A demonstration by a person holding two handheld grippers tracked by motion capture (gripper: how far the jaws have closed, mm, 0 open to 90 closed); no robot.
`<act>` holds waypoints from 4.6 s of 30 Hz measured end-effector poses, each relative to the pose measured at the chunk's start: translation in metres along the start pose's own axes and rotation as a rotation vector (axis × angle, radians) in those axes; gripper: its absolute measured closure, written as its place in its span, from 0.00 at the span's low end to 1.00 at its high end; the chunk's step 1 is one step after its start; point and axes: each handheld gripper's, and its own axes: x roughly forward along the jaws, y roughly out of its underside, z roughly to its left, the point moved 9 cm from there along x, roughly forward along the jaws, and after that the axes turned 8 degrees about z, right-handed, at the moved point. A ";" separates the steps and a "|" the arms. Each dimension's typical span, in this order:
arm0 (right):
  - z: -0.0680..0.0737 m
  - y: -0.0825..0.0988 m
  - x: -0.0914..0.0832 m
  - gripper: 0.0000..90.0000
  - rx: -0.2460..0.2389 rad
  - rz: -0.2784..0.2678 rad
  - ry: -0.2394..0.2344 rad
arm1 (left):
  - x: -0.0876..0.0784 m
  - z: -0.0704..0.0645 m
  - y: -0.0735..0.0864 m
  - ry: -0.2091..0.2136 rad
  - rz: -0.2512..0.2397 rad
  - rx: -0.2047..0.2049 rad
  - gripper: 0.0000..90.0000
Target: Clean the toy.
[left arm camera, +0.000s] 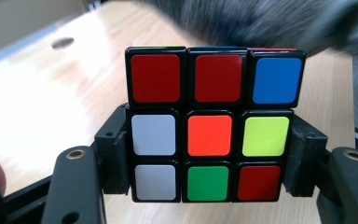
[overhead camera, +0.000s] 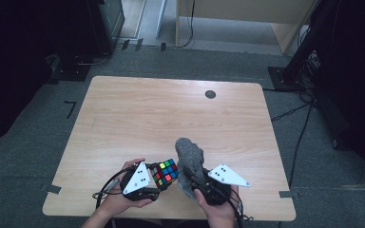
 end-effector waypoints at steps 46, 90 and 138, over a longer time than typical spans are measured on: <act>-0.002 0.005 0.006 0.75 -0.013 0.043 -0.005 | -0.004 -0.008 -0.008 -0.019 -0.022 0.031 0.38; 0.000 -0.003 -0.005 0.75 0.106 -0.008 -0.082 | -0.007 -0.002 -0.008 -0.049 -0.037 0.040 0.38; 0.008 0.033 0.033 0.77 -0.175 0.069 -0.299 | -0.048 0.023 -0.023 0.008 -0.267 -0.105 0.38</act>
